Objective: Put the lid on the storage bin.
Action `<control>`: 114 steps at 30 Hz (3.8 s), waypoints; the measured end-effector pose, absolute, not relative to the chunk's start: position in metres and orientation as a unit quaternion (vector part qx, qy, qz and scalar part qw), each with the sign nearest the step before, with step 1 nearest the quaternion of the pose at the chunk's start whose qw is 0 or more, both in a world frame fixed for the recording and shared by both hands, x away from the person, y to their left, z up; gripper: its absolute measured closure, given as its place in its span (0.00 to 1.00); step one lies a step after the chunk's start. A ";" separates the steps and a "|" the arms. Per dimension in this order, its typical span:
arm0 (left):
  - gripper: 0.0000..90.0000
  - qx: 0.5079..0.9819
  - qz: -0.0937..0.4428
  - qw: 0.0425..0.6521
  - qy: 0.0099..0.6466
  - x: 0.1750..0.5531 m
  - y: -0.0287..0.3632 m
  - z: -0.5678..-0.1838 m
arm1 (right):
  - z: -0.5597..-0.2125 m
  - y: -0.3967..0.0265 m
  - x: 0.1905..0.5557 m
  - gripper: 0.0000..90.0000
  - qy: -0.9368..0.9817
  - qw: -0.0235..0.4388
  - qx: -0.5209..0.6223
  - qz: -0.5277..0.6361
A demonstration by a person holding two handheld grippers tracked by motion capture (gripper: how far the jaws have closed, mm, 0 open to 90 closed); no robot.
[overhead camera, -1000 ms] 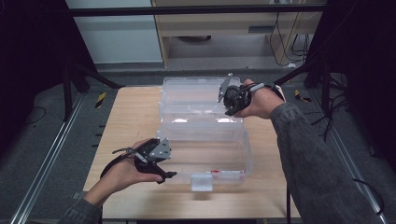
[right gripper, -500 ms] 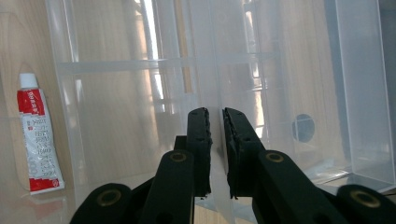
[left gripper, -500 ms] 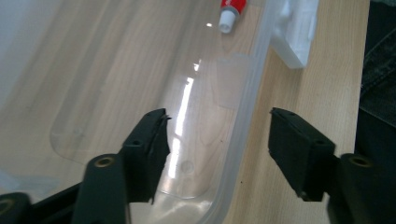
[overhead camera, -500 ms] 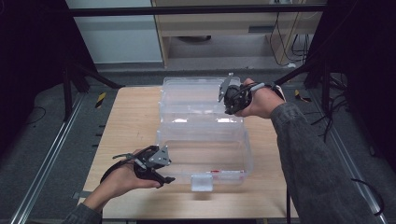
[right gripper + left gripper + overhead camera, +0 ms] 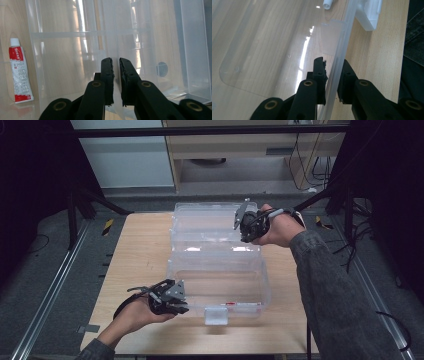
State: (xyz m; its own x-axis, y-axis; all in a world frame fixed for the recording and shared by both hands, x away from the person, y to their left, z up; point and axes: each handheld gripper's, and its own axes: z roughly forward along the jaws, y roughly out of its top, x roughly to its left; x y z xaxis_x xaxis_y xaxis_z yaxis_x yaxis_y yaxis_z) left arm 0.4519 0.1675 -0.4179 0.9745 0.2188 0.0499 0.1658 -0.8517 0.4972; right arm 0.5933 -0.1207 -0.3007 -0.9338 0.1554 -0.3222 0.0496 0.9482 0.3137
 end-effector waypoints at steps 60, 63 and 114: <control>0.85 0.952 0.095 0.262 0.127 0.441 0.160 -0.420 | -0.293 -0.122 0.507 0.97 0.963 0.197 -0.009 0.183; 0.84 0.951 0.105 0.260 0.128 0.444 0.158 -0.420 | -0.292 -0.123 0.518 0.96 0.964 0.195 -0.005 0.178; 0.81 0.947 0.118 0.267 0.131 0.454 0.156 -0.421 | -0.309 -0.131 0.488 0.96 0.966 0.182 -0.010 0.183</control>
State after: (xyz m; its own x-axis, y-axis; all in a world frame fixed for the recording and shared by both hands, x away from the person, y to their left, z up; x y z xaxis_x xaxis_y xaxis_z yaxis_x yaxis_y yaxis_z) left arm 0.4536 0.1556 -0.4214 0.9376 0.3122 0.1534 0.1861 -0.8228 0.5371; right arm 0.4881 -0.1308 -0.3091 -0.9333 0.0480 -0.3558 -0.0853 0.9330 0.3497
